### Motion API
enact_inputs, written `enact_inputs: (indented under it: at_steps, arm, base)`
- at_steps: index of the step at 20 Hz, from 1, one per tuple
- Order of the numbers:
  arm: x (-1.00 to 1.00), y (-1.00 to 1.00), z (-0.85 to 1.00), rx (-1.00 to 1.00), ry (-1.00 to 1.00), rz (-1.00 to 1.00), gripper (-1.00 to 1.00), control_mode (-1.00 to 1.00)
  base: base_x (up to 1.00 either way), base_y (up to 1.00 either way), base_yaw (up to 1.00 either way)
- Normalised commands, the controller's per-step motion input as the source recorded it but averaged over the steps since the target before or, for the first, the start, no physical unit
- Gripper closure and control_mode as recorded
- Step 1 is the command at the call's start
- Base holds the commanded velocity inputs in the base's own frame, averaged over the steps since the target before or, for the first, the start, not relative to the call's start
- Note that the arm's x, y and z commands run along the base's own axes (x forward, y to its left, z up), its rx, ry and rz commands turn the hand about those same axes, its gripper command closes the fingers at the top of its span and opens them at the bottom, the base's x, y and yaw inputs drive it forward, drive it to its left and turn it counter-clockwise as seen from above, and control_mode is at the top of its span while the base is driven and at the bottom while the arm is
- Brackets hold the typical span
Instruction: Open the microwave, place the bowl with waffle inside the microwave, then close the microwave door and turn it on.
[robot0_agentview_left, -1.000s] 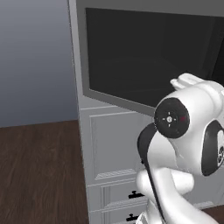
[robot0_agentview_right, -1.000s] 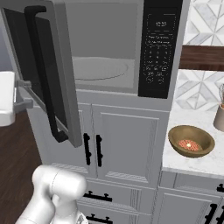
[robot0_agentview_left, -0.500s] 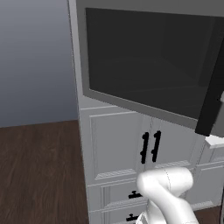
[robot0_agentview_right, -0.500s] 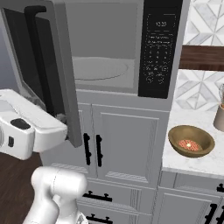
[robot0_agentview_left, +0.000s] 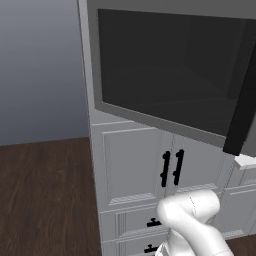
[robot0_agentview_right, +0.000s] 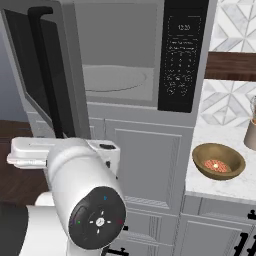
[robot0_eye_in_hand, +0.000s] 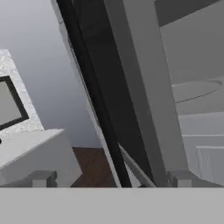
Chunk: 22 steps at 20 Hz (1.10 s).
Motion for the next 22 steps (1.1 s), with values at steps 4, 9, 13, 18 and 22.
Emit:
enact_inputs:
  at_steps: [4,9,13,18,22]
  arm:
    - [0.47,-0.23,-0.16,0.25,-0.15,0.84,-1.0,-1.0]
    - [0.31,-0.58,-0.03,0.24,-0.34,0.75,-1.0,-1.0]
    - [0.46,-0.41,-0.13,0.18,-0.21,0.6,-1.0,-1.0]
    - [0.93,-0.16,-0.15,0.02,0.15,0.07,-1.0,-1.0]
    - [0.31,-0.84,-0.06,0.0,0.06,0.0,-1.0,-1.0]
  base:
    - [0.0,0.0,0.0]
    - [0.0,0.0,0.0]
    - [0.0,0.0,0.0]
    - [0.0,0.0,0.0]
    - [0.0,0.0,0.0]
